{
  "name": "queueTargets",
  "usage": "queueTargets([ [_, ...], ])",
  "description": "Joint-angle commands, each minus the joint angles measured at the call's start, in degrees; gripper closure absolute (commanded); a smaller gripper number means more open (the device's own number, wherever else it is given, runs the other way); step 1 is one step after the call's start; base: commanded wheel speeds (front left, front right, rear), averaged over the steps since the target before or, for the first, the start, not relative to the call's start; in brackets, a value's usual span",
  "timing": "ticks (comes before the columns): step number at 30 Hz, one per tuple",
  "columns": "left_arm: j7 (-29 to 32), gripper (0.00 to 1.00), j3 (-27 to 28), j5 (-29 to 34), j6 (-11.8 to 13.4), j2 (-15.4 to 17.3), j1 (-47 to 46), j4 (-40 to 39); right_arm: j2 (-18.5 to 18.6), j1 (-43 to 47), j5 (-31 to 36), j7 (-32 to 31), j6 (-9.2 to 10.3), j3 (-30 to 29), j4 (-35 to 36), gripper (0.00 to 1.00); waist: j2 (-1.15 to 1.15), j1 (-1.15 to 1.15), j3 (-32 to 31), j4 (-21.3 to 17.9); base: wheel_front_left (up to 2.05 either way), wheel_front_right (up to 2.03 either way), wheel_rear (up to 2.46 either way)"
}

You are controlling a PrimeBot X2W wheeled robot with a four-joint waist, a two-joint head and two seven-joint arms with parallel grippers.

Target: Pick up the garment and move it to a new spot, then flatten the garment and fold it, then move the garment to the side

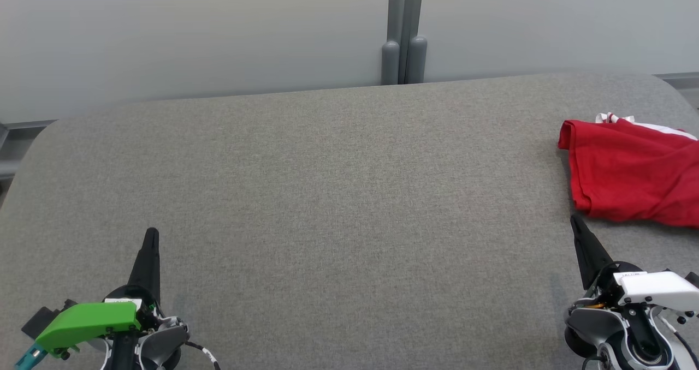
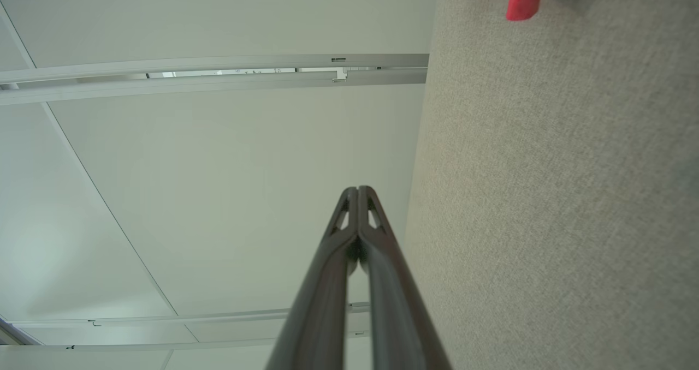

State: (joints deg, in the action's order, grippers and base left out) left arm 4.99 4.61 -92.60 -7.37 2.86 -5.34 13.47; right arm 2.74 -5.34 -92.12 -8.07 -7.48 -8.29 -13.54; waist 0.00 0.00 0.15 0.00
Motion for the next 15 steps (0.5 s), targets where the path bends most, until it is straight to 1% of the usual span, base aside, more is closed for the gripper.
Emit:
queueTargets([
  [1,0.2,1.00,0.1,-0.1,-0.3,0.0,-0.8,-0.1,0.3,-0.6,-0.3,-0.2,-0.02,-0.1,0.1,1.00,0.00,0.00,0.0,0.0,0.00,0.00,0.00],
  [15,0.2,1.00,0.1,-0.1,-0.3,0.0,-0.8,-0.1,0.3,-0.6,-0.3,-0.2,-0.02,-0.1,0.1,1.00,0.00,0.00,0.0,0.0,0.00,0.00,0.00],
])
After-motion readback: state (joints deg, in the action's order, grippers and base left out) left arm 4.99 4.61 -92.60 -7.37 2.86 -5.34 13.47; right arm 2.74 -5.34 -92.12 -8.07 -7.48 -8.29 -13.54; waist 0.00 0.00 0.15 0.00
